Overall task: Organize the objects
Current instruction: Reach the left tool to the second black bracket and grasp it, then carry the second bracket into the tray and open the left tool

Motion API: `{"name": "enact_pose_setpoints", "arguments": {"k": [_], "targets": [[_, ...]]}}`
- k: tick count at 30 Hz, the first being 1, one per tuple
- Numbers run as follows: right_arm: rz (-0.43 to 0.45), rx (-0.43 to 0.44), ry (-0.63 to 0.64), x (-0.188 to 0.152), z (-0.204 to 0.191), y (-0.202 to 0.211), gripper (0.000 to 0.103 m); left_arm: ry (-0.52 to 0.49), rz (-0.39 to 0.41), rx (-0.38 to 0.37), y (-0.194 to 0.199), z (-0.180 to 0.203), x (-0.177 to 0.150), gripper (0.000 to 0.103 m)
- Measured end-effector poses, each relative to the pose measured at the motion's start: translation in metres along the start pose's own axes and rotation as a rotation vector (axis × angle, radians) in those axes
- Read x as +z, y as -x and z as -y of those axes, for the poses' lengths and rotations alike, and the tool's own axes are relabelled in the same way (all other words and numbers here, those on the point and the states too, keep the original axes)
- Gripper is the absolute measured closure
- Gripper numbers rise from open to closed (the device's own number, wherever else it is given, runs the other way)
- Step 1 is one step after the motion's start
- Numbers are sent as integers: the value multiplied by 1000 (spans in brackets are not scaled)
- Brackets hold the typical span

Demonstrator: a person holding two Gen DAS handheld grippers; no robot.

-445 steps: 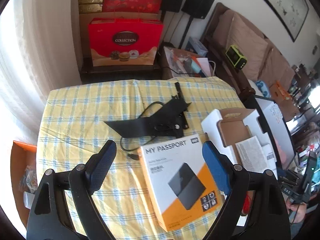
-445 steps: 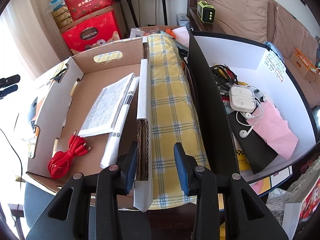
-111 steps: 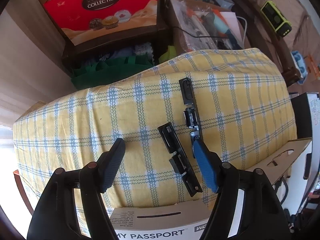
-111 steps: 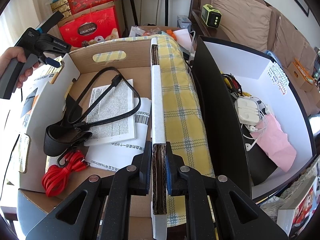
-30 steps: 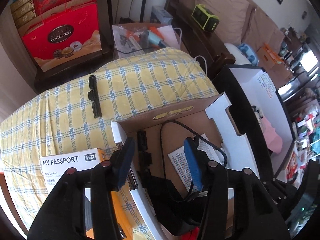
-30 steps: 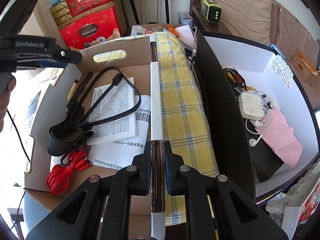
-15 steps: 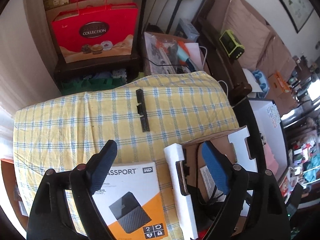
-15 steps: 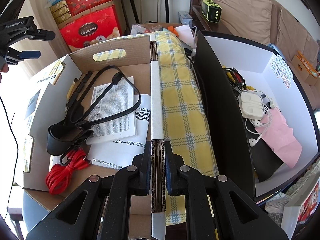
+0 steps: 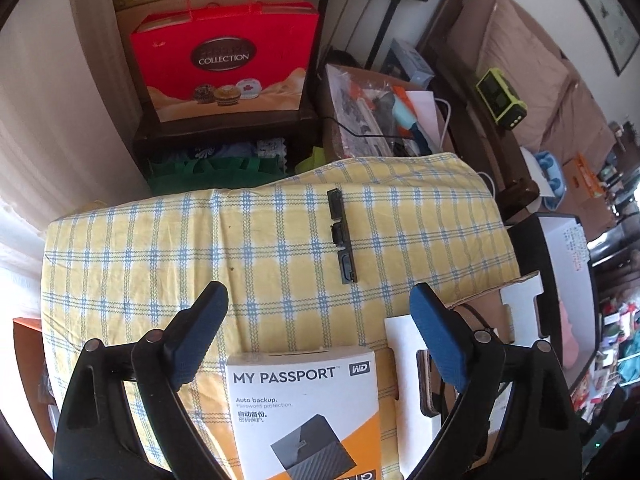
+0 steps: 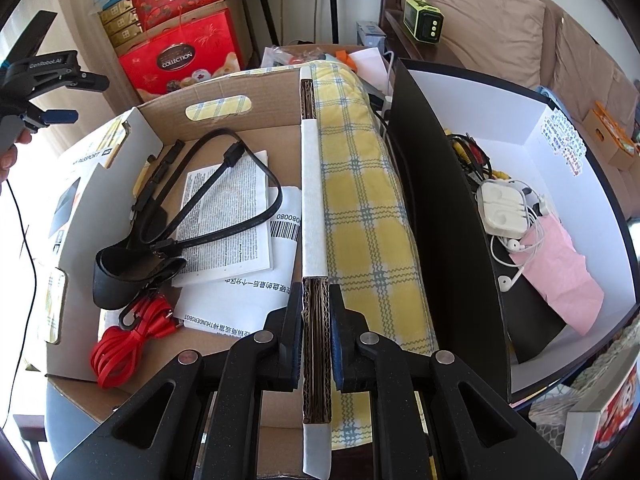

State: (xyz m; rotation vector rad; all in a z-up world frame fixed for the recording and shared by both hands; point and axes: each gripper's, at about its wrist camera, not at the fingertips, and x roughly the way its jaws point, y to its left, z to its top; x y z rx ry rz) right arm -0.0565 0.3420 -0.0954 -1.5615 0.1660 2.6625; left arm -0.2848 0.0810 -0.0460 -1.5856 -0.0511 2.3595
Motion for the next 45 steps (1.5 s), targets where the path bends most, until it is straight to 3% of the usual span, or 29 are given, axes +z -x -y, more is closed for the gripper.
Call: {"name": "enact_pose_setpoints", "arguments": {"k": [5, 11, 15, 20, 28, 31, 33, 40, 45], "targets": [[-2, 1, 2, 0, 0, 0, 93, 9, -7, 17, -19, 3, 10, 12], [-7, 1, 4, 1, -1, -1, 92, 23, -21, 96, -48, 10, 23, 12], [-11, 2, 5, 2, -1, -3, 92, 35, -56, 88, -71, 15, 28, 13], [-15, -4, 15, 3, -3, -6, 92, 8, -92, 123, -92, 25, 33, 34], [-18, -1, 17, 5, -2, -8, 92, -39, -97, 134, -103, 37, 35, 51], [-18, 0, 16, 5, -2, -8, 92, -83, -76, 196, -103, 41, 34, 74], [-18, 1, 15, 5, -2, -9, 92, -81, -69, 189, -101, 39, 33, 86], [-18, 2, 13, 5, -2, -9, 92, -28, -54, 148, -88, 19, 33, 92], [-18, 2, 12, 5, -2, -10, 92, -23, 0, 86, -54, 16, 29, 92]]}}
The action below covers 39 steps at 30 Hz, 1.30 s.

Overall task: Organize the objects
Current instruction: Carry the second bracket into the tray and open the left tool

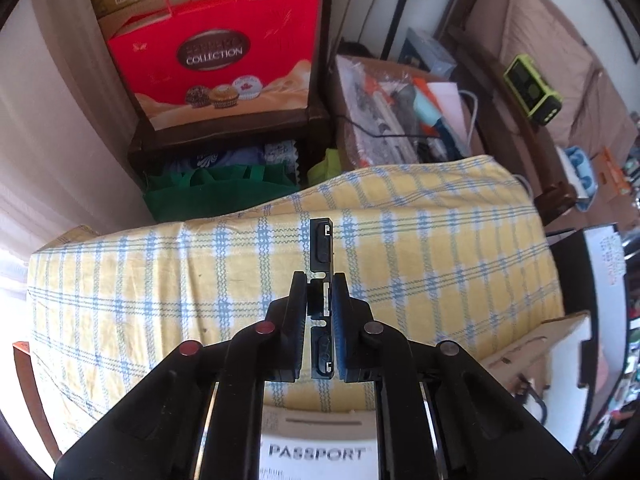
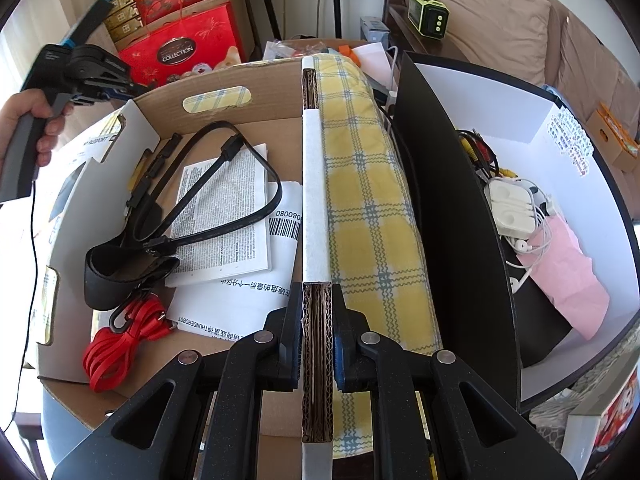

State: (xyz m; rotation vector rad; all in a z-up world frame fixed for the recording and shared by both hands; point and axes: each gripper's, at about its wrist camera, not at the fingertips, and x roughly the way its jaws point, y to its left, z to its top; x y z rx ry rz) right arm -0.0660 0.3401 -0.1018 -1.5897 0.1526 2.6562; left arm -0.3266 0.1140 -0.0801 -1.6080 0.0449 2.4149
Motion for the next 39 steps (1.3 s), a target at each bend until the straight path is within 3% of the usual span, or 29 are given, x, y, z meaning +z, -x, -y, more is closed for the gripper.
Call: {"name": "enact_pose_setpoints", "arguments": {"k": [9, 19, 31, 34, 39], "targets": [[-5, 10, -10, -2, 2, -1, 92, -83, 86, -140, 73, 21, -27, 92], [-10, 5, -12, -2, 3, -3, 92, -309, 18, -189, 93, 92, -69, 92], [-13, 6, -19, -3, 4, -5, 92, -265, -83, -208, 58, 99, -87, 91], [-13, 6, -19, -3, 4, -5, 92, -253, -87, -209, 56, 96, -87, 77], [-12, 7, -19, -4, 6, -4, 92, -246, -60, -211, 67, 90, -87, 70]]}}
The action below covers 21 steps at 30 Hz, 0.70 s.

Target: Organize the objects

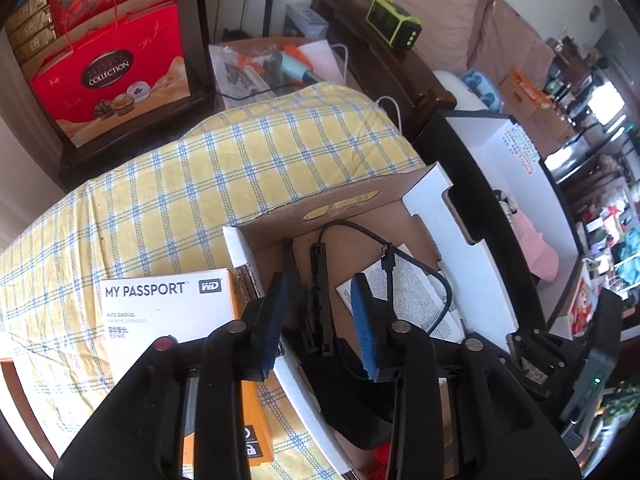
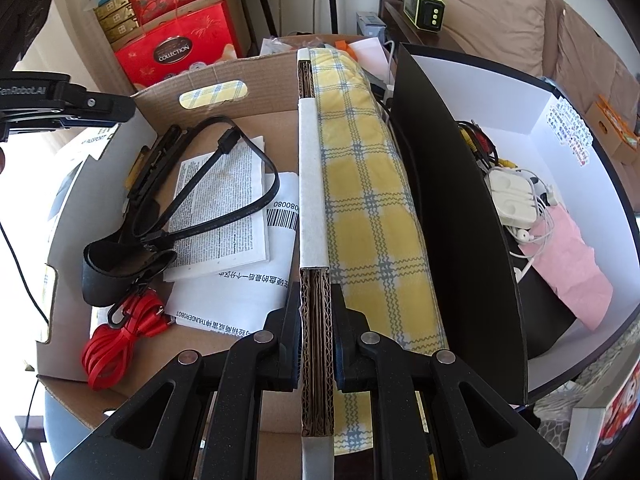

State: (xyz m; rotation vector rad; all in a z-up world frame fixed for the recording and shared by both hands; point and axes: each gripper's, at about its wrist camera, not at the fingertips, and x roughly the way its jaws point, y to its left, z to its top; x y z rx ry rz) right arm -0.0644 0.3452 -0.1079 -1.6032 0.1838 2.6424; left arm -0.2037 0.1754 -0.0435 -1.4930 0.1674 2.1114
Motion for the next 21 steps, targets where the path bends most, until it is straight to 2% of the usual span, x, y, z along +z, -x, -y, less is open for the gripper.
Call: {"name": "enact_pose_setpoints", "arguments": {"k": [2, 5, 8, 21], "targets": [[0, 0, 0, 0, 0, 0, 92, 0, 31, 9, 10, -2, -3, 54], [0, -1, 0, 0, 0, 0, 92, -19, 81, 81, 25, -7, -7, 43], [0, -1, 0, 0, 0, 0, 92, -11, 94, 128, 32, -17, -14, 42], [2, -4, -2, -1, 0, 1, 90, 130, 55, 108, 36, -80, -58, 41]]}}
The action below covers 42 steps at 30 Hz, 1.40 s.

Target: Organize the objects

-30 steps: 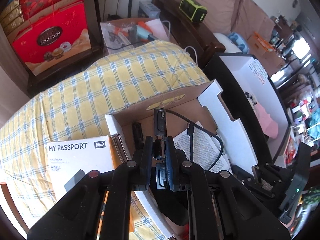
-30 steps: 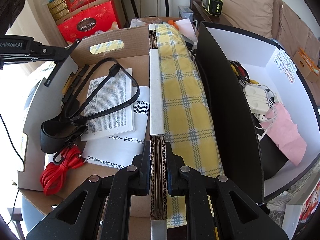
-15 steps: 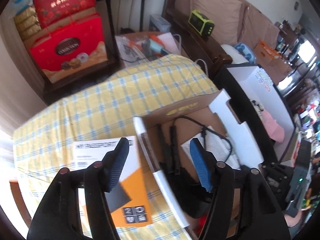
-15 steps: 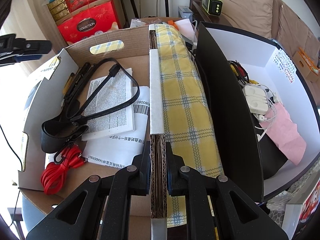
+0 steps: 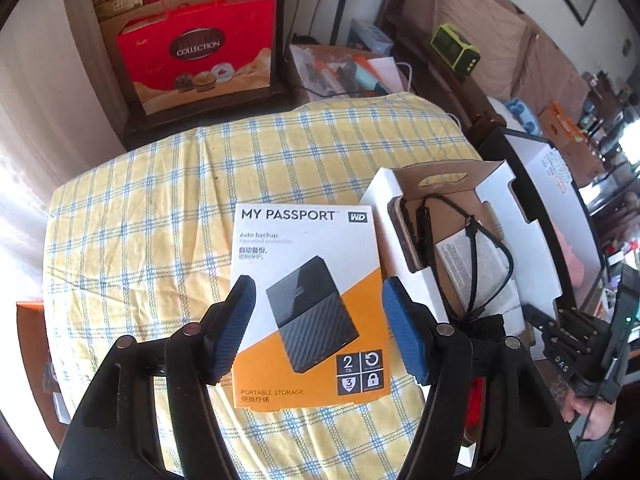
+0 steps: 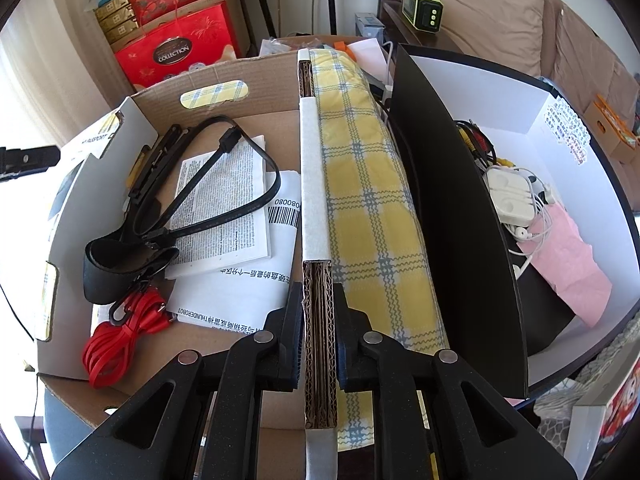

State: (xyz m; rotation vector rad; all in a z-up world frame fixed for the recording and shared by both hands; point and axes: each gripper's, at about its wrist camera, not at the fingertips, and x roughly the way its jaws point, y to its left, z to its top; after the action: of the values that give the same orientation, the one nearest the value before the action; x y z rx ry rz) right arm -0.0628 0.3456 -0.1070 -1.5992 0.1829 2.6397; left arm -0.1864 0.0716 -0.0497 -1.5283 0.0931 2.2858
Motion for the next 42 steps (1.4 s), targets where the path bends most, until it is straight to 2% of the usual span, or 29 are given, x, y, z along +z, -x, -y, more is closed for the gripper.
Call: {"name": "enact_pose_setpoints", "arguments": {"k": [6, 7, 9, 16, 22, 27, 29, 31, 33, 38, 42], "targets": [[10, -5, -9, -2, 0, 5, 87, 67, -3, -19, 1, -26, -17, 41], [14, -12, -11, -3, 0, 7, 74, 78, -5, -24, 1, -30, -19, 41], [30, -22, -15, -4, 1, 14, 64, 91, -10, -32, 1, -36, -24, 41], [109, -26, -13, -1, -2, 55, 64, 120, -14, -48, 5, -50, -39, 41], [163, -35, 37, 8, -23, 81, 65, 149, -24, -59, 1, -59, -43, 41], [111, -47, 14, 16, -18, 61, 65, 160, -39, -64, -9, -61, -46, 41], [85, -64, 15, 16, -15, 49, 69, 163, -39, -72, -10, -63, -47, 41], [43, -84, 15, 16, -12, 33, 82, 164, -39, -80, -10, -63, -47, 41], [13, -87, 18, 15, -11, 19, 88, 164, -39, -88, -11, -63, -47, 41], [4, -106, 33, 17, -15, 3, 89, 170, -43, -108, -13, -64, -44, 41], [1, -60, 32, 24, -20, -1, 89, 179, -46, -124, -14, -67, -43, 41]]}}
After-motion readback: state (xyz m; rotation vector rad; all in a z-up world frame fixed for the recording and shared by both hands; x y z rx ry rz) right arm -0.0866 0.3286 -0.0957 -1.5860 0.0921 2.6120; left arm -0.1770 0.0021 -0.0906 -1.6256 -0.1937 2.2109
